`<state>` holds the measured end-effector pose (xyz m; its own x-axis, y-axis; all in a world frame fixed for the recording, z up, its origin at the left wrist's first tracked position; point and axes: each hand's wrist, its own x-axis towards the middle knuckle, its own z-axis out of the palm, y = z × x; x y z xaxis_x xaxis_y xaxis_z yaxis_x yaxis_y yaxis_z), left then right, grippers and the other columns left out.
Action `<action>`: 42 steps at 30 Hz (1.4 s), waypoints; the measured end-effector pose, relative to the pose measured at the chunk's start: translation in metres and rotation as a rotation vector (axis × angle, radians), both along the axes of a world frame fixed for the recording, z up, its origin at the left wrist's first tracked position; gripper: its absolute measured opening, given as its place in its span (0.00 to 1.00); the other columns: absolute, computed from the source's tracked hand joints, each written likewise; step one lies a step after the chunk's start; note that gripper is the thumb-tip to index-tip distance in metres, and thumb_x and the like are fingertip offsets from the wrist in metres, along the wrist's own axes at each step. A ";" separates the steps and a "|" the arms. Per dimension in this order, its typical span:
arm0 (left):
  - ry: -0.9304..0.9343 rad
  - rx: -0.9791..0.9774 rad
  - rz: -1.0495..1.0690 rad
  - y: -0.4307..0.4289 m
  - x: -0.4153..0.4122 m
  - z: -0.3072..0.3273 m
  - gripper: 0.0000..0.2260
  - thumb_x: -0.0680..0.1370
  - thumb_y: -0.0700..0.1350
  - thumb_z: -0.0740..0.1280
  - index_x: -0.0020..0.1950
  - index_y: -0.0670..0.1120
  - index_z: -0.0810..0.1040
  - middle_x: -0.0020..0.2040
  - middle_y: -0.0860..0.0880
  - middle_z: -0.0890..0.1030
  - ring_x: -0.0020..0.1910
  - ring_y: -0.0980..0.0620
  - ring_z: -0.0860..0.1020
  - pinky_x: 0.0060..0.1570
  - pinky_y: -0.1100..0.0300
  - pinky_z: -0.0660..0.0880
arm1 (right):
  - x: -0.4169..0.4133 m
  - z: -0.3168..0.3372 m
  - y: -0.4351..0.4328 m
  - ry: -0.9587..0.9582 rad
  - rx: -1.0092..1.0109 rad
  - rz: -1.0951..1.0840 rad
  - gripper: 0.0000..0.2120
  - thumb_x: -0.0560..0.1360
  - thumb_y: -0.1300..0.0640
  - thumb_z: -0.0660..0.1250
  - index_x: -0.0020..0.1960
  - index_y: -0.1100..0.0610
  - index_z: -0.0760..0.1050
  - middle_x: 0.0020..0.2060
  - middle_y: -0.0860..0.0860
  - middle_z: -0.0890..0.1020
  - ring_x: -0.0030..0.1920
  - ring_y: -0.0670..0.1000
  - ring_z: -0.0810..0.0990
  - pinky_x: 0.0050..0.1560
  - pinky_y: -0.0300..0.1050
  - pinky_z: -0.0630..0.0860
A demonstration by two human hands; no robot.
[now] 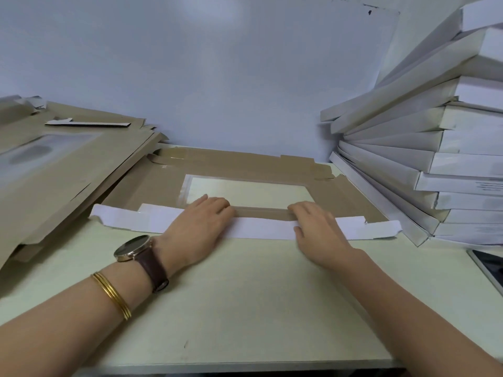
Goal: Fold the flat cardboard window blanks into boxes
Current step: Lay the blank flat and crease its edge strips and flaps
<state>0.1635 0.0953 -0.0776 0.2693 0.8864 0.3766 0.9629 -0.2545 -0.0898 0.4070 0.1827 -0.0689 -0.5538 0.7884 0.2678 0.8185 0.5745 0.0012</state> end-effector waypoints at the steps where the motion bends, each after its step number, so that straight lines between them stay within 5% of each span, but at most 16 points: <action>1: -0.021 -0.062 0.013 0.001 0.003 -0.003 0.22 0.76 0.35 0.51 0.69 0.45 0.69 0.67 0.46 0.71 0.68 0.45 0.68 0.68 0.54 0.58 | -0.007 -0.002 -0.003 -0.012 -0.015 0.019 0.21 0.81 0.59 0.55 0.73 0.55 0.62 0.72 0.53 0.66 0.73 0.54 0.60 0.71 0.47 0.57; 5: -0.063 -0.265 0.110 0.010 0.017 -0.013 0.23 0.84 0.54 0.47 0.79 0.51 0.54 0.78 0.54 0.56 0.78 0.53 0.49 0.75 0.49 0.41 | -0.045 -0.012 -0.021 0.000 -0.181 0.114 0.28 0.83 0.44 0.46 0.78 0.58 0.52 0.78 0.52 0.54 0.78 0.50 0.45 0.76 0.47 0.42; 11: -0.102 -0.423 0.146 0.015 0.018 -0.016 0.25 0.83 0.55 0.43 0.79 0.55 0.40 0.79 0.56 0.44 0.78 0.52 0.42 0.76 0.49 0.41 | -0.074 -0.020 -0.031 0.059 -0.370 0.179 0.33 0.82 0.40 0.44 0.79 0.60 0.46 0.79 0.53 0.49 0.78 0.49 0.44 0.77 0.45 0.41; 23: -0.128 -0.502 0.280 0.003 -0.024 -0.014 0.26 0.80 0.63 0.40 0.78 0.59 0.41 0.79 0.58 0.41 0.78 0.54 0.41 0.76 0.49 0.41 | -0.021 -0.025 -0.002 -0.046 -0.438 0.050 0.40 0.77 0.31 0.41 0.79 0.57 0.42 0.79 0.48 0.42 0.77 0.45 0.38 0.74 0.42 0.38; 34: -0.121 -0.516 0.367 -0.018 -0.065 -0.012 0.27 0.79 0.63 0.40 0.78 0.59 0.41 0.79 0.58 0.41 0.78 0.55 0.41 0.75 0.51 0.40 | 0.063 -0.023 0.028 -0.037 -0.421 -0.141 0.38 0.78 0.33 0.42 0.79 0.56 0.42 0.79 0.48 0.43 0.77 0.44 0.40 0.74 0.43 0.40; 42: -0.165 -0.536 0.440 -0.027 -0.084 -0.010 0.37 0.69 0.69 0.34 0.77 0.60 0.40 0.78 0.60 0.42 0.78 0.55 0.42 0.76 0.51 0.41 | 0.099 -0.021 0.038 -0.025 -0.429 -0.213 0.38 0.78 0.33 0.42 0.79 0.56 0.42 0.79 0.48 0.43 0.77 0.44 0.39 0.75 0.45 0.41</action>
<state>0.0793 0.0681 -0.0874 -0.1788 0.9744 -0.1366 0.9768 0.1924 0.0943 0.5056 0.2209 -0.0903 -0.3696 0.9217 -0.1177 0.9210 0.3465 -0.1781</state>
